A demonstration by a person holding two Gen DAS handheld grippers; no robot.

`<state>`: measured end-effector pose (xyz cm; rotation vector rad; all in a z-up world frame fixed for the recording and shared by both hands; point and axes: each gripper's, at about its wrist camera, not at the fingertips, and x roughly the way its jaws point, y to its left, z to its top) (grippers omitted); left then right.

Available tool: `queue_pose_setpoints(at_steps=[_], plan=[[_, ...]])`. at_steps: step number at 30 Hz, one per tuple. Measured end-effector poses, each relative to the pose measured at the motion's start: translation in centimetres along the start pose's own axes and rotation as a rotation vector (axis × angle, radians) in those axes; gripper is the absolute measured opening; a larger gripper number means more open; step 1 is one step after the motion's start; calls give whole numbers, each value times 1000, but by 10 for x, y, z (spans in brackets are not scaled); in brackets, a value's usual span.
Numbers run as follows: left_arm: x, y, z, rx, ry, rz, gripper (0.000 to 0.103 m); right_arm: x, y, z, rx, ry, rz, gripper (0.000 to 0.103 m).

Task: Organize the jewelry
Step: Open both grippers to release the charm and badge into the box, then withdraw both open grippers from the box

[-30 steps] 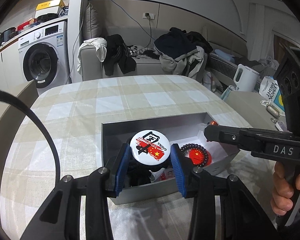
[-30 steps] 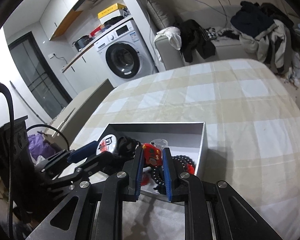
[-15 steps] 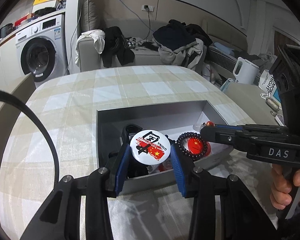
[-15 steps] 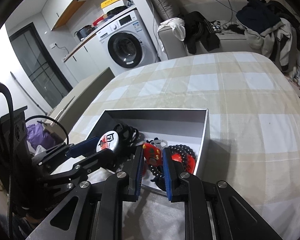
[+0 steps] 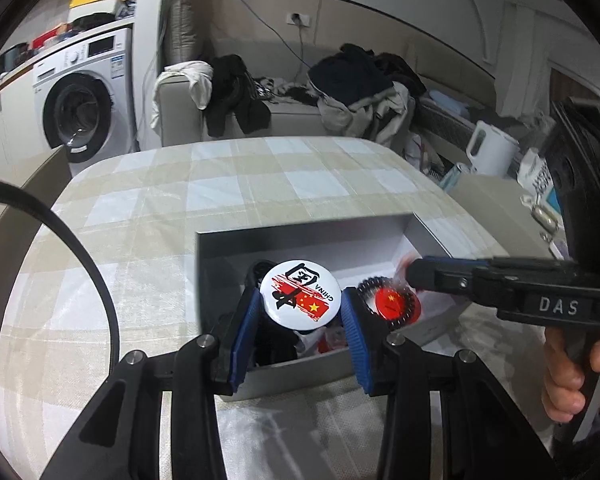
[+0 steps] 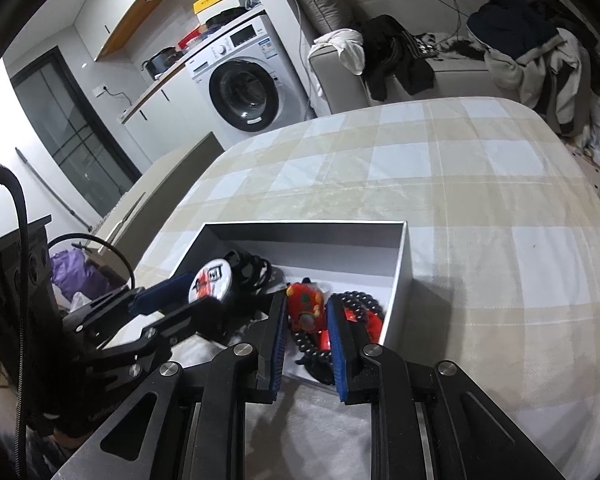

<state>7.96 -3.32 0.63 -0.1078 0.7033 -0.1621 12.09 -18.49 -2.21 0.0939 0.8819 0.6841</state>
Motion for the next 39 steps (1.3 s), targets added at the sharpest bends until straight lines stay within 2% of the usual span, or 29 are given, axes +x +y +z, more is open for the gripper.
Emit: queue_pose_setpoints(at_steps=[5, 7, 9, 14, 15, 16, 17, 18, 21, 22, 23, 30, 39], plan=[[-11, 4, -1, -25, -32, 6, 36, -13, 0, 3, 4, -55, 36, 29], [-11, 1, 2, -14, -41, 9, 36, -20, 0, 2, -3, -72, 23, 38], [-8, -2, 6, -5, -39, 5, 36, -24, -2, 0, 2, -79, 21, 55], [5, -11, 6, 35, -11, 4, 36, -37, -6, -8, 5, -95, -4, 70], [3, -12, 4, 40, -6, 14, 42, -40, -7, -10, 5, -104, -5, 73], [2, -13, 3, 44, 2, 29, 61, -44, -7, -12, 1, -114, 15, 75], [-3, -13, 1, 44, 1, 49, 72, -49, -8, -14, -1, -126, 49, 76], [-9, -12, -2, 41, -15, 67, 87, -52, -9, -14, 1, -136, 74, 81], [-28, -8, -9, 26, -59, 54, 94, -61, -9, -15, 0, -167, 108, 92], [-34, -5, -11, 16, -63, 42, 100, -62, -7, -14, -8, -174, 113, 95], [-39, -3, -13, 6, -69, 35, 102, -62, -5, -14, -16, -177, 115, 101], [-54, 9, -19, -26, -136, 91, 102, -60, 19, -23, -121, -238, -14, 103], [-47, 20, -29, -50, -209, 104, 102, -56, 25, -45, -186, -312, -63, 103]])
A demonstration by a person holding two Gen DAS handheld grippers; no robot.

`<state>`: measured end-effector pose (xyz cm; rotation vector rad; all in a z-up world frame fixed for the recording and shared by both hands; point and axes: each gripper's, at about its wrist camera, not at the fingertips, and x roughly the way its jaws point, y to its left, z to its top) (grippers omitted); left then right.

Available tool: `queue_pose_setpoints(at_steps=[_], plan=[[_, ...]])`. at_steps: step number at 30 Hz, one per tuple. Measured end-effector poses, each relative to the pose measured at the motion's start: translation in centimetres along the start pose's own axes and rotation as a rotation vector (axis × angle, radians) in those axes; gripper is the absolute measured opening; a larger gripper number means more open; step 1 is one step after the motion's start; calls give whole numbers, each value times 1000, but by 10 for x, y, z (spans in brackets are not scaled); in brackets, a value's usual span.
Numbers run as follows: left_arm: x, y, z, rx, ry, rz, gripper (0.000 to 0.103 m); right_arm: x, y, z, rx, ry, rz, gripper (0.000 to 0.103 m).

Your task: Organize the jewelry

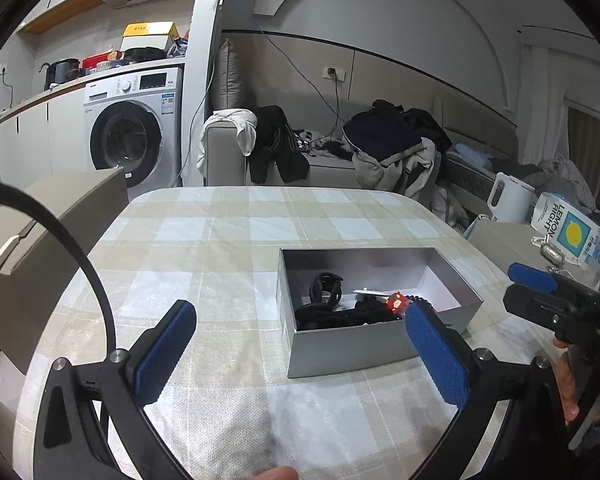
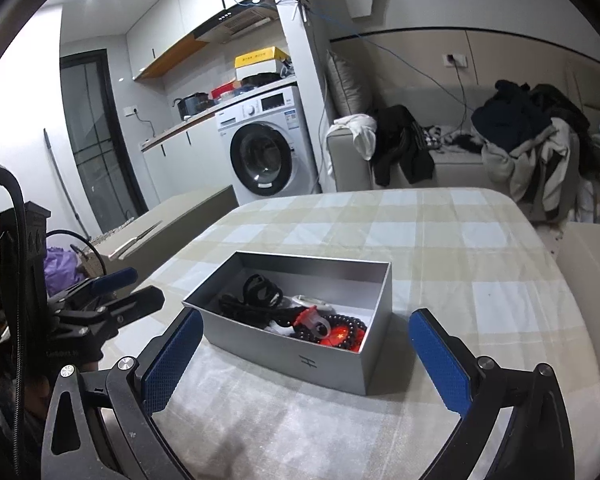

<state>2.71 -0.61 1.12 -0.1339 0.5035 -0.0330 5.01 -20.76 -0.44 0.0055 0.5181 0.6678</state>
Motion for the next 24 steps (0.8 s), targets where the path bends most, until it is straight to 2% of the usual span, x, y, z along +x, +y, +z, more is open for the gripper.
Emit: queue_pose_setpoints(at_steps=[8, 24], plan=[[-5, -3, -7, 48, -49, 8, 102, -4, 3, -8, -29, -56, -3, 103], [1, -1, -10, 44, -25, 3, 102, -1, 3, -17, -35, -44, -14, 103]])
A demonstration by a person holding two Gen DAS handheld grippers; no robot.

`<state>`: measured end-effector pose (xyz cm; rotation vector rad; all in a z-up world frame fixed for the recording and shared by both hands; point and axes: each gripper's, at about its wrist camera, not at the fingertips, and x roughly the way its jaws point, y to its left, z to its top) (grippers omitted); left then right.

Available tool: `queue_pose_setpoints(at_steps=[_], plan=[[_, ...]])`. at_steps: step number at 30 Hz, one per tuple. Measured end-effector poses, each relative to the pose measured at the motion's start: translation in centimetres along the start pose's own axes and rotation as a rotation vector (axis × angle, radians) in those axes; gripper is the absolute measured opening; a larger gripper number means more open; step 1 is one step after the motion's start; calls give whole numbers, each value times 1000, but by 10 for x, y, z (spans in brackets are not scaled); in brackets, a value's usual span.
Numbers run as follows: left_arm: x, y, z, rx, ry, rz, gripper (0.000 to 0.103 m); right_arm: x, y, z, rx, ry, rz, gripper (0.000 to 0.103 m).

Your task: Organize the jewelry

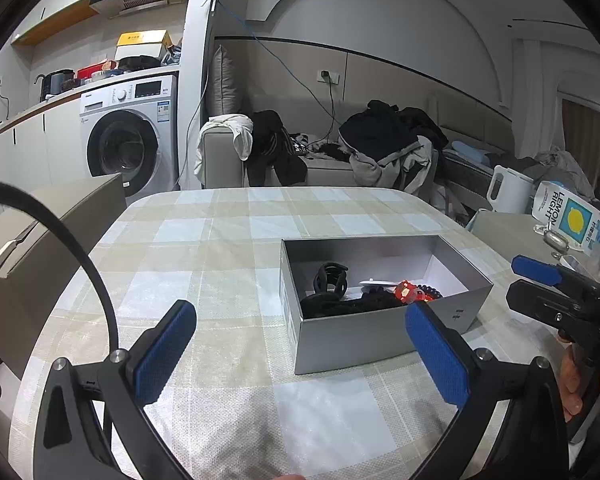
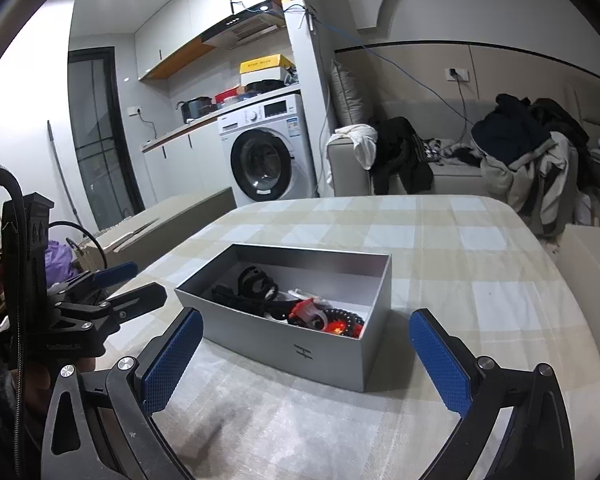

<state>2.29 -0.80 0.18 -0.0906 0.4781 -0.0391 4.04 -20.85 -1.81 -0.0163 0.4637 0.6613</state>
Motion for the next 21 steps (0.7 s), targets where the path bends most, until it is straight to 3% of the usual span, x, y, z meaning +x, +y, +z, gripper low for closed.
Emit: queue_pose_setpoints(at_steps=[11, 21], plan=[[0, 2, 0, -15, -7, -19, 102, -10, -2, -1, 8, -57, -24, 103], [0, 2, 0, -13, -11, -18, 102, -12, 12, -2, -70, -72, -33, 103]])
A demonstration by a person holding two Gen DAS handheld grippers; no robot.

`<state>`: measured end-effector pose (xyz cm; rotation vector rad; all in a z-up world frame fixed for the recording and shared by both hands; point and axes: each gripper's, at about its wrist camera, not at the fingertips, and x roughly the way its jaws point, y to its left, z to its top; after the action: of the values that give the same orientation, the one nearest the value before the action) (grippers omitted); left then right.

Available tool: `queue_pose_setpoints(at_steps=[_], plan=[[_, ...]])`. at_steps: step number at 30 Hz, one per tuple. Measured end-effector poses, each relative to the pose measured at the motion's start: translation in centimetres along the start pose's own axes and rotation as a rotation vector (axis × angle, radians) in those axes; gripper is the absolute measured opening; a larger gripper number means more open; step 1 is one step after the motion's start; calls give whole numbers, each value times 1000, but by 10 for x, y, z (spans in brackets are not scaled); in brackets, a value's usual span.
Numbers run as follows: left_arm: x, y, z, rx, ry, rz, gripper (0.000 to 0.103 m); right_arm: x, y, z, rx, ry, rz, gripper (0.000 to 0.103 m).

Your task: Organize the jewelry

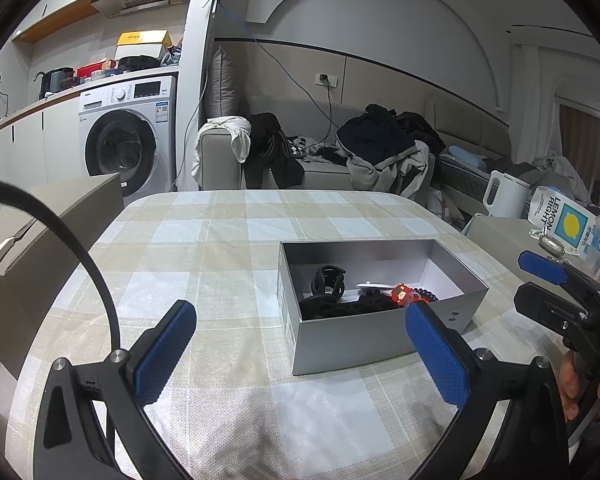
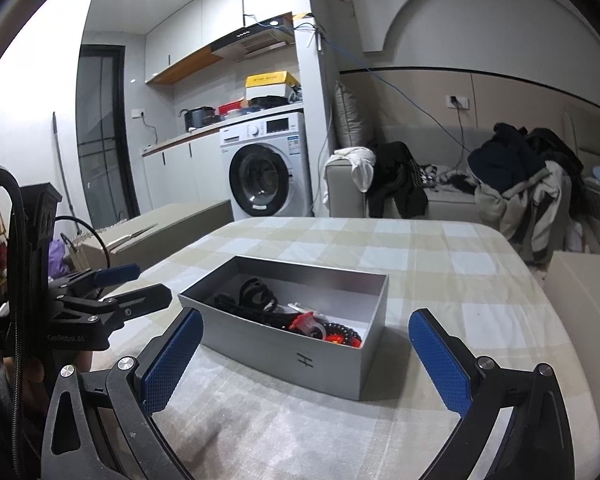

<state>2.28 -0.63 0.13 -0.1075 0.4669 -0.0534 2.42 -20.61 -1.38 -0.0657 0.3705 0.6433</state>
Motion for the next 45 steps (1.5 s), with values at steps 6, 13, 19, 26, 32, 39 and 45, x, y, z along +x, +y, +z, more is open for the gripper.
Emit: queue_pose_setpoints(at_steps=[6, 13, 19, 26, 32, 39, 45], plan=[[-1, 1, 0, 1, -3, 0, 102, 1, -6, 0, 23, 2, 4, 103], [-2, 1, 0, 1, -2, -1, 102, 3, -8, 0, 32, 3, 6, 103], [-2, 0, 0, 2, -2, -1, 102, 3, -10, 0, 41, 4, 5, 103], [-2, 1, 1, 2, -3, 0, 102, 3, -9, 0, 45, 5, 9, 103], [-3, 0, 1, 0, -3, 0, 102, 3, -10, 0, 46, 4, 9, 103], [-2, 0, 1, 0, -2, 0, 102, 3, -10, 0, 46, 4, 8, 103], [-2, 0, 1, 1, -2, -1, 102, 3, -9, -1, 47, 5, 8, 103]])
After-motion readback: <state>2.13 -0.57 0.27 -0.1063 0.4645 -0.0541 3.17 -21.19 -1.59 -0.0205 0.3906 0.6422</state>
